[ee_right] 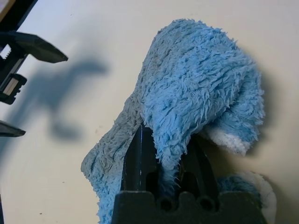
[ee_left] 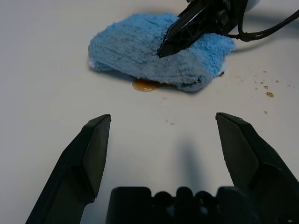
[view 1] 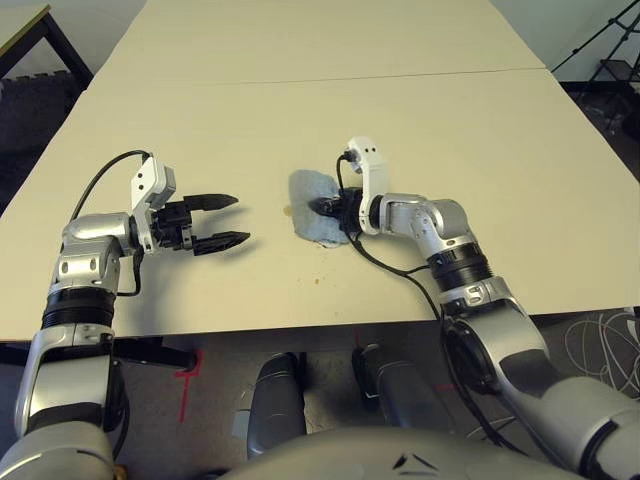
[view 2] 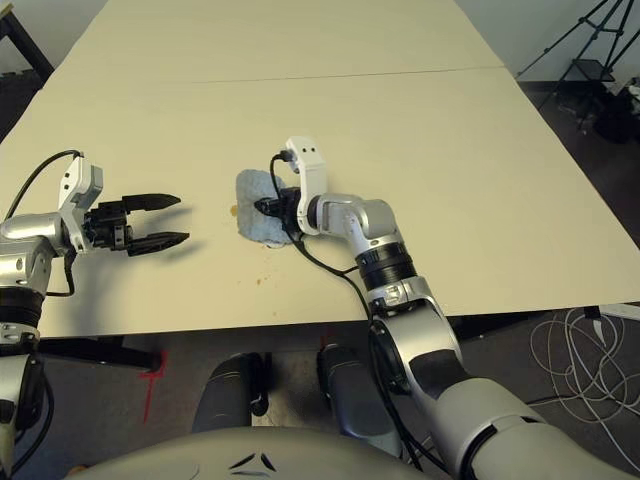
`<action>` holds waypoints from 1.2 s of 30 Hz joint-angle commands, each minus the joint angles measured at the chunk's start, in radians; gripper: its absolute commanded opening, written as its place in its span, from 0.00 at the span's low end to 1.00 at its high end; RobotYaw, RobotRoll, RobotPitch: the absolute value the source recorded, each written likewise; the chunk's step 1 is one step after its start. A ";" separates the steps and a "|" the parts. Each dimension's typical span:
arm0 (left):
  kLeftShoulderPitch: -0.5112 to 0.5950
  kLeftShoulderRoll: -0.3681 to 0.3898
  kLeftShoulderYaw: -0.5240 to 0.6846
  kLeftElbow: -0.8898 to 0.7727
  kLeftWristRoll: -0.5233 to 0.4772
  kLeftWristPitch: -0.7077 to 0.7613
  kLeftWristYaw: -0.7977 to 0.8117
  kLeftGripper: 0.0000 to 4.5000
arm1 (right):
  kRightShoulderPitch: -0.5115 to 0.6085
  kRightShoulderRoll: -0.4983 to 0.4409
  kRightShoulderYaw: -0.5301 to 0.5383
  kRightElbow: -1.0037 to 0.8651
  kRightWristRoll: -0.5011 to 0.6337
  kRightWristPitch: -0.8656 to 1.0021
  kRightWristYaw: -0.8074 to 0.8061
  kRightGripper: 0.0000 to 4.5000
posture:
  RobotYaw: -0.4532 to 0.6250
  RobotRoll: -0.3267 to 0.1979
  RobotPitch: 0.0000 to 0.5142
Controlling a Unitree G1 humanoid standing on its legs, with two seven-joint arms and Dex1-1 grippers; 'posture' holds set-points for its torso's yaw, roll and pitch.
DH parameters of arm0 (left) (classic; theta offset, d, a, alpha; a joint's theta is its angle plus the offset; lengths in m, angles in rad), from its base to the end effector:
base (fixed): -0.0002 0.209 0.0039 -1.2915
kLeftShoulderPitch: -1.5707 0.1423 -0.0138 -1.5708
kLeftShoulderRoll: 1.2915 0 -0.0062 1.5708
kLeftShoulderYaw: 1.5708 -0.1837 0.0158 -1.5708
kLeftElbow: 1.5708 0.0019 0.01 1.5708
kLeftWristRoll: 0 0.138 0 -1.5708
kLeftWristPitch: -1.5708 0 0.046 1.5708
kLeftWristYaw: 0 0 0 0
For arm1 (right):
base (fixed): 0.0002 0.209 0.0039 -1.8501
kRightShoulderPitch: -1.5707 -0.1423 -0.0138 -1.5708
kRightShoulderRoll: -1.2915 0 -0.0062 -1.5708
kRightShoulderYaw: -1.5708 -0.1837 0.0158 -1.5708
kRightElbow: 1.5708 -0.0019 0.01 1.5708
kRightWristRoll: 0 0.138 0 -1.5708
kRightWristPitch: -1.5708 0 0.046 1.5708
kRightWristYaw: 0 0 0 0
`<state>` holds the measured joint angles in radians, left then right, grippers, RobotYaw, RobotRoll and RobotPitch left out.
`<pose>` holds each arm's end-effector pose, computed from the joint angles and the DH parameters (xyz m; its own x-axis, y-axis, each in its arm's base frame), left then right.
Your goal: Wipe the water off the table with a rag.
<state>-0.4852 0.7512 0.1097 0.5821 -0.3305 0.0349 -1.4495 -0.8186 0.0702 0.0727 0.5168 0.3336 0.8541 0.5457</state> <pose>0.2706 0.3309 0.1391 0.4425 -0.8530 -0.2767 0.8954 0.4375 0.0832 0.3147 -0.0519 0.1206 0.4222 0.8406 -0.3394 -0.6900 0.5408 0.4811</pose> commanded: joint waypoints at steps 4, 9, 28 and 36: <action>0.022 0.010 0.009 -0.034 -0.008 0.013 0.008 1.00 | 0.024 0.054 0.109 0.049 -0.043 0.017 0.047 0.03 | 0.30 0.62 0.30; 0.020 0.004 0.008 -0.037 -0.008 0.015 0.011 1.00 | 0.032 0.061 0.118 0.039 -0.050 0.014 0.054 0.03 | 0.30 0.62 0.30; -0.017 -0.014 -0.007 -0.007 0.004 0.010 0.011 1.00 | -0.090 -0.168 0.010 0.122 -0.050 -0.045 0.101 0.03 | 0.25 0.62 0.29; -0.042 -0.025 -0.017 0.025 0.013 -0.001 0.009 1.00 | -0.115 -0.319 -0.012 0.084 -0.029 -0.008 0.155 0.03 | 0.23 0.62 0.29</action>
<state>-0.5164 0.7250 0.1012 0.5911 -0.3284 0.0430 -1.4366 -0.9219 -0.2099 0.0891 0.6243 0.3089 0.8269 0.6899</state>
